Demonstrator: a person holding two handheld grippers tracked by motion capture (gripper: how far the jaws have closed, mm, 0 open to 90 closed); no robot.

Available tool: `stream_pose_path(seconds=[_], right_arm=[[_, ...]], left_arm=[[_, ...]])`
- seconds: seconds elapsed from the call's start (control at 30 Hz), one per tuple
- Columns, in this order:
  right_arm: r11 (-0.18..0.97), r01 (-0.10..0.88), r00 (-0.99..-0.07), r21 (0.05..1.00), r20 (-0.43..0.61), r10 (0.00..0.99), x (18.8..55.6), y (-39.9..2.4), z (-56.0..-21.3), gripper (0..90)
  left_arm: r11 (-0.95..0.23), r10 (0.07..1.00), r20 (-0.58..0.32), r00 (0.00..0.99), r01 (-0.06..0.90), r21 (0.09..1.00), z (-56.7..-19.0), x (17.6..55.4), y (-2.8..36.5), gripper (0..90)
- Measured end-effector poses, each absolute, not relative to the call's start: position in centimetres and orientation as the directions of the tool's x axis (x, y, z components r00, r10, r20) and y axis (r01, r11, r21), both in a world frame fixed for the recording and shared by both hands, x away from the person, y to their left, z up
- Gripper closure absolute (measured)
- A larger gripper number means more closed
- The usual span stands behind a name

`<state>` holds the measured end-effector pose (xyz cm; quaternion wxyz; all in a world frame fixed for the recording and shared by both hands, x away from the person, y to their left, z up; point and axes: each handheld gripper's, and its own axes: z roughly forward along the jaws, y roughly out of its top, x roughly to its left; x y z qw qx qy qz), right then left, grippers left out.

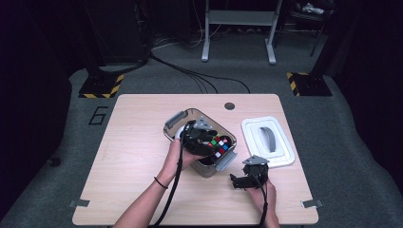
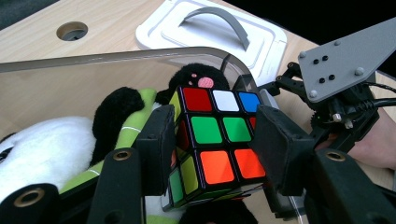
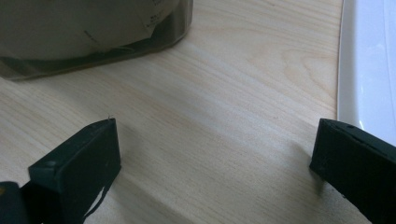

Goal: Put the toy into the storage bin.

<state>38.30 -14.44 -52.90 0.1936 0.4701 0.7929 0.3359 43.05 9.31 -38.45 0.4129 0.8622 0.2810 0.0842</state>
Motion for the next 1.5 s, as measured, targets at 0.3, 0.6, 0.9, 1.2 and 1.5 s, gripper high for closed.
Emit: stream_pose_path(seconds=[0.3,0.6,0.9,1.2,1.5], right_arm=[[0.332,0.616,-0.483,0.715,0.009,0.876,38.3,-14.4,-52.9,0.2],[0.335,0.612,-0.486,0.716,0.006,0.874,38.3,-14.5,-52.9,0.2],[0.334,0.613,-0.484,0.716,0.006,0.875,38.3,-14.5,-52.9,0.4],[0.329,0.621,-0.472,0.711,0.004,0.882,38.4,-14.6,-52.8,0.2],[0.316,0.607,-0.481,0.729,0.02,0.877,38.9,-16.1,-51.7,0.5]], left_arm=[[-0.468,0.581,-0.104,0.807,0.436,0.769,-37.8,42.9,9.9,32.9],[-0.428,0.645,-0.078,0.76,0.444,0.787,-36.5,41.8,14.6,17.6],[-0.369,0.739,-0.067,0.671,0.486,0.792,-37.5,40.4,20.9,14.1],[-0.314,0.824,-0.078,0.561,0.568,0.761,-41.5,39.0,25.7,7.5],[-0.271,0.905,-0.046,0.422,0.657,0.704,-47.9,38.7,28.0,0.1]])
